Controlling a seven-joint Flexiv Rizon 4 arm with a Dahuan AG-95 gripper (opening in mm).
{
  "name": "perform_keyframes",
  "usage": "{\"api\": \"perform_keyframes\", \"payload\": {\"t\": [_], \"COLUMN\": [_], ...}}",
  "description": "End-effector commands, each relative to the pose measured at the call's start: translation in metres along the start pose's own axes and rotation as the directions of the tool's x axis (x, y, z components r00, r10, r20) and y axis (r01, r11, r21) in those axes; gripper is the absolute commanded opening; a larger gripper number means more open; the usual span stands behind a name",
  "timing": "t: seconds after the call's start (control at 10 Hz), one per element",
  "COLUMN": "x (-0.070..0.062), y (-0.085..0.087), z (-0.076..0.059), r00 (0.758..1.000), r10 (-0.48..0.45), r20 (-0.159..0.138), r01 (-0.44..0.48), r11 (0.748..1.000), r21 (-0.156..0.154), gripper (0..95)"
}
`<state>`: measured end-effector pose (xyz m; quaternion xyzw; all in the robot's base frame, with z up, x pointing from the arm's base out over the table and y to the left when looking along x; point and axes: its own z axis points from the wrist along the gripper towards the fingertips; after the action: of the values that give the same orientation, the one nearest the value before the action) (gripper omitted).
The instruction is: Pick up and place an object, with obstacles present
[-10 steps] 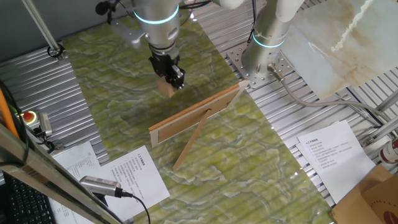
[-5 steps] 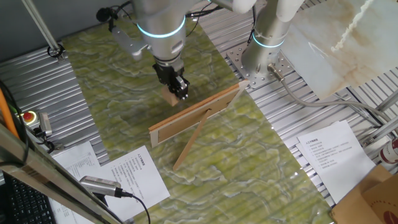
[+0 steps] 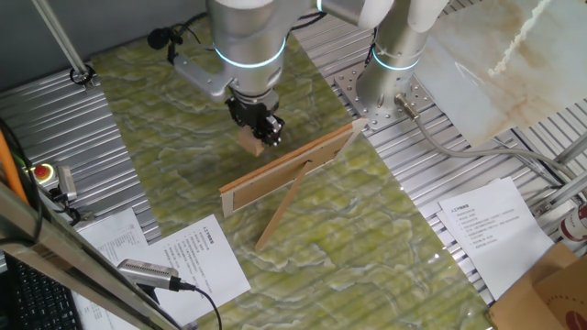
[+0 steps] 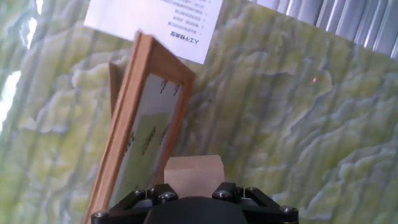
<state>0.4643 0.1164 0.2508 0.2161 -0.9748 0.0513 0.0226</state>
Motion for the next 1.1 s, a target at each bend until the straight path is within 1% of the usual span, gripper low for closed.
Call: {"api": "perform_keyframes", "payload": {"t": [0.1,0.2,0.3,0.4,0.5,0.6,0.7,0.8,1.0,1.1], "x": [0.014,0.023,0.026,0.026,0.022,0.017,0.008,0.003,-0.005,-0.01], "y": [-0.003,-0.007,-0.005,0.003,0.014,0.024,0.04,0.052,0.069,0.079], "z": [-0.026,-0.042,-0.052,-0.061,-0.065,-0.066,-0.067,-0.068,-0.07,-0.072], "r00": [0.999,0.999,0.999,0.999,1.0,1.0,0.999,0.998,0.996,0.994], "r10": [-0.035,-0.047,-0.047,-0.039,-0.012,0.012,0.037,0.055,0.084,0.108], "r20": [0.003,0.01,0.008,0.003,-0.002,-0.003,-0.003,-0.002,-0.002,-0.003], "r01": [0.035,0.048,0.048,0.039,0.012,-0.012,-0.037,-0.056,-0.084,-0.108], "r11": [0.999,0.999,0.998,0.998,0.999,0.998,0.998,0.997,0.994,0.99], "r21": [-0.008,-0.024,-0.039,-0.049,-0.053,-0.054,-0.055,-0.058,-0.072,-0.087], "gripper": [0.0,0.0,0.0,0.0,0.0,0.0,0.0,0.0,0.0,0.0]}}
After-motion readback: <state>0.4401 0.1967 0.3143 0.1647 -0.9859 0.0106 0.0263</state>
